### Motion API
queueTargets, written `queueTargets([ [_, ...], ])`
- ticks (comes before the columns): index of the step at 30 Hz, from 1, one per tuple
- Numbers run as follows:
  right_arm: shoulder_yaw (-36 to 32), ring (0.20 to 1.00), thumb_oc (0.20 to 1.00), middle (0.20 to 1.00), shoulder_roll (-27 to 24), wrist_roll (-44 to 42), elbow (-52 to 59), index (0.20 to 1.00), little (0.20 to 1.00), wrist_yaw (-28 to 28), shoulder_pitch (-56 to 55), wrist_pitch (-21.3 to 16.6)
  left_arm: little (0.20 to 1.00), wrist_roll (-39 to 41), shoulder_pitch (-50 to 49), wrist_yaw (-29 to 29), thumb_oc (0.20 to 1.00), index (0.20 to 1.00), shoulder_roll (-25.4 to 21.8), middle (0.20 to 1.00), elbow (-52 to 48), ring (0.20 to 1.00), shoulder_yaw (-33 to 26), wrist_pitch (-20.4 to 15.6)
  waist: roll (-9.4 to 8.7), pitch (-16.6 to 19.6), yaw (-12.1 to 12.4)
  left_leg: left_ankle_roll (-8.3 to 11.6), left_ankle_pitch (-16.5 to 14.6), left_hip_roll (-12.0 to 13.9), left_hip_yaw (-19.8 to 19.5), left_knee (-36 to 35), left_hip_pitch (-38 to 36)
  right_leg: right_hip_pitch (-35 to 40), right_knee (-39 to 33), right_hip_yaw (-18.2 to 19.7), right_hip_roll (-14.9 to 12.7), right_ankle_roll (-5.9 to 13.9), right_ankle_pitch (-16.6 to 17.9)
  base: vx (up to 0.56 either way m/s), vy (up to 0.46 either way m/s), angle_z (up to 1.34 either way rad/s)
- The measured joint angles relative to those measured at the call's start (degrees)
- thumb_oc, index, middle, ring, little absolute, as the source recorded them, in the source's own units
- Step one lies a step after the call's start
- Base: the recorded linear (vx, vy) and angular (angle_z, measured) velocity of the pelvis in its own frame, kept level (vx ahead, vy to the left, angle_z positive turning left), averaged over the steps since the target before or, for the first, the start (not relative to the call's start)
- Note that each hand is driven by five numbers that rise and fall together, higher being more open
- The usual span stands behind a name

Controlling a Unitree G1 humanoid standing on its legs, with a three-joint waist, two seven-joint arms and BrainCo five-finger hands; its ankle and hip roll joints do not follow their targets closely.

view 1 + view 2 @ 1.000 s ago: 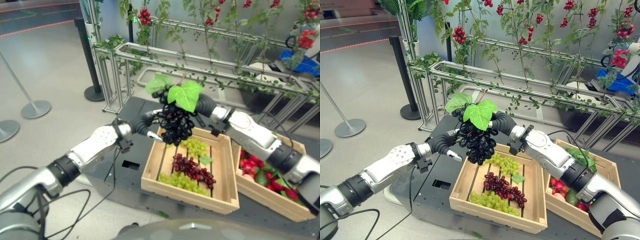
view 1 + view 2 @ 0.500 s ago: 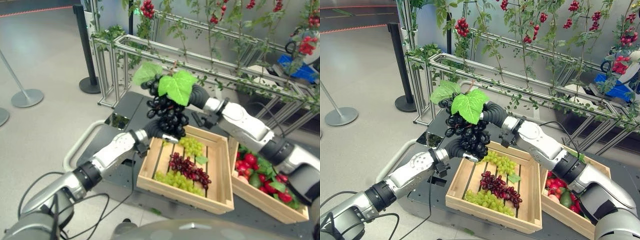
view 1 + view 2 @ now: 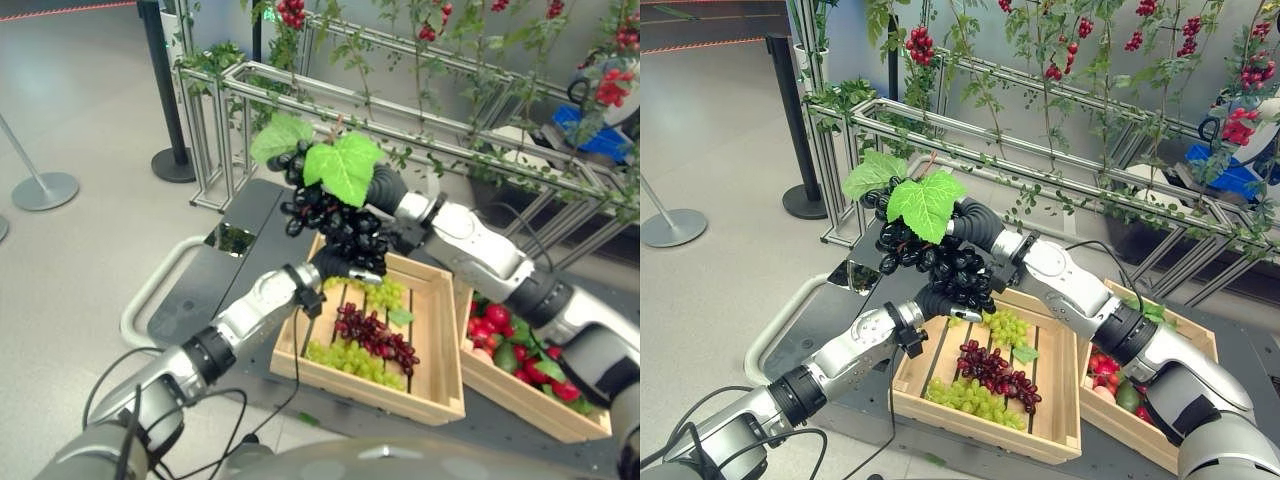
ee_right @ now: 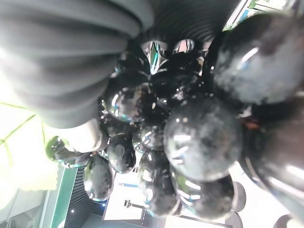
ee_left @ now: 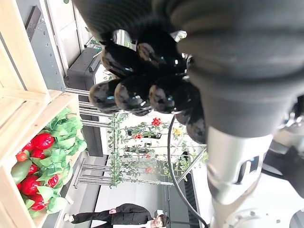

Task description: Pick up the fruits from the basket on one side to the basket on the other side

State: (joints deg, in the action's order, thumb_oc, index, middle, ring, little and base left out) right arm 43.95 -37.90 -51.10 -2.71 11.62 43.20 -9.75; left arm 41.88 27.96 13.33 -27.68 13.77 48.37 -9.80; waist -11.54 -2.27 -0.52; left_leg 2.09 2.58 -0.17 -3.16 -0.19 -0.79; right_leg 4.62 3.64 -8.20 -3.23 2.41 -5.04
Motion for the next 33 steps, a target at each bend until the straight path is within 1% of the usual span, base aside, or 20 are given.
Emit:
queueTargets([
  [1, 0.0, 0.200, 0.200, 0.200, 0.1, 0.0, 0.0, 0.200, 0.200, 0.0, 0.0, 0.0, 0.831, 0.0, 0.0, 0.0, 0.831, 0.831, 0.0, 0.831, 0.1, 0.831, 0.0, 0.1, 0.03, 0.0, 0.1, 0.00, 0.0, 0.0, 0.0, 0.0, 0.0, 0.0, 0.0, 0.0, 0.0, 0.00, 0.0, 0.00, 0.000, 0.00],
  [2, 0.0, 0.200, 0.200, 0.200, 0.2, 0.0, 0.0, 0.200, 0.200, 0.0, 0.0, 0.0, 0.875, 0.0, 0.0, 0.0, 0.875, 0.875, 0.0, 0.875, 0.3, 0.875, 0.0, 0.3, 0.05, 0.0, 0.1, 0.00, 0.0, 0.0, 0.0, 0.0, 0.0, 0.0, 0.0, 0.0, 0.0, 0.00, 0.0, 0.00, 0.000, 0.00],
  [3, 0.0, 0.200, 0.200, 0.200, 0.3, 0.0, 0.0, 0.200, 0.200, 0.0, 0.0, 0.0, 0.831, 0.0, 0.0, 0.0, 0.831, 0.831, 0.0, 0.831, 0.4, 0.831, 0.0, 0.3, 0.06, -0.1, 0.1, 0.00, 0.0, 0.0, 0.0, 0.0, 0.0, 0.0, 0.0, 0.0, 0.0, 0.00, 0.0, 0.00, 0.000, 0.00],
  [4, 0.0, 0.200, 0.200, 0.200, 0.4, 0.0, 0.0, 0.200, 0.200, 0.0, 0.0, 0.0, 0.617, 0.0, -0.1, -0.1, 0.617, 0.617, 0.0, 0.617, 0.8, 0.617, -0.1, 0.4, 0.11, -0.1, 0.0, 0.00, 0.0, 0.0, 0.0, -0.1, 0.0, 0.0, 0.0, 0.0, 0.0, 0.00, 0.0, 0.00, 0.000, 0.00],
  [6, 0.0, 0.200, 0.200, 0.200, 0.6, 0.0, 0.0, 0.200, 0.200, 0.0, 0.0, 0.0, 0.799, 0.0, -0.1, -0.4, 0.799, 0.799, 0.0, 0.799, 1.0, 0.799, -0.1, 0.5, 0.28, -0.3, 0.0, 0.00, 0.0, 0.0, 0.0, -0.1, 0.0, 0.0, 0.0, 0.0, 0.0, 0.00, 0.0, 0.00, 0.000, 0.00],
  [7, 0.0, 0.200, 0.200, 0.200, 0.8, 0.0, 0.0, 0.200, 0.200, -0.1, 0.0, 0.0, 1.000, 0.0, -0.1, -0.5, 1.000, 1.000, 0.0, 1.000, 1.0, 1.000, -0.1, 0.5, 0.37, -0.6, 0.0, 0.00, 0.0, 0.0, 0.0, -0.1, -0.1, 0.1, 0.0, 0.0, 0.0, 0.00, 0.0, 0.00, 0.000, 0.00],
  [18, 0.0, 0.200, 0.200, 0.200, 1.4, 0.0, -0.1, 0.200, 0.200, -0.1, 0.0, 0.0, 1.000, 0.0, -0.6, -0.6, 1.000, 1.000, -0.1, 1.000, 1.0, 1.000, -0.2, 0.5, 0.80, -1.0, 0.0, 0.00, 0.0, 0.0, 0.0, -0.2, -0.1, 0.1, -0.1, -0.1, 0.0, 0.00, 0.0, 0.00, 0.000, 0.00],
  [22, -0.2, 0.200, 0.200, 0.200, 1.0, 0.0, -0.1, 0.200, 0.200, 0.0, -0.7, 0.0, 1.000, 0.0, -3.3, -0.5, 1.000, 1.000, -0.5, 1.000, 1.0, 1.000, -2.6, 0.5, 1.03, -1.2, 0.0, -0.01, 0.0, 0.0, 0.0, -0.2, -0.1, 0.1, -0.1, -0.1, -0.1, 0.00, 0.0, 0.00, 0.000, 0.00],
  [30, -0.2, 0.200, 0.200, 0.200, 1.0, 0.0, -0.1, 0.200, 0.200, 0.4, -0.9, 0.0, 1.000, 0.0, -5.0, -0.4, 1.000, 1.000, -1.0, 1.000, 1.0, 1.000, -3.0, 0.5, 1.42, -1.5, 0.0, -0.01, 0.0, 0.0, -0.1, -0.2, -0.1, 0.2, -0.1, -0.2, -0.1, 0.00, 0.0, 0.00, 0.000, 0.00],
  [33, -0.8, 0.200, 0.200, 0.200, 1.1, 0.0, -0.1, 0.200, 0.200, 0.4, -2.2, 0.0, 1.000, 0.2, -6.5, -0.4, 1.000, 1.000, -0.4, 1.000, 1.0, 1.000, -4.6, 0.5, 1.45, -1.5, 0.0, -0.01, 0.0, 0.0, -0.1, -0.2, -0.1, 0.2, -0.1, -0.2, -0.1, 0.00, 0.0, 0.00, 0.000, 0.00],
])
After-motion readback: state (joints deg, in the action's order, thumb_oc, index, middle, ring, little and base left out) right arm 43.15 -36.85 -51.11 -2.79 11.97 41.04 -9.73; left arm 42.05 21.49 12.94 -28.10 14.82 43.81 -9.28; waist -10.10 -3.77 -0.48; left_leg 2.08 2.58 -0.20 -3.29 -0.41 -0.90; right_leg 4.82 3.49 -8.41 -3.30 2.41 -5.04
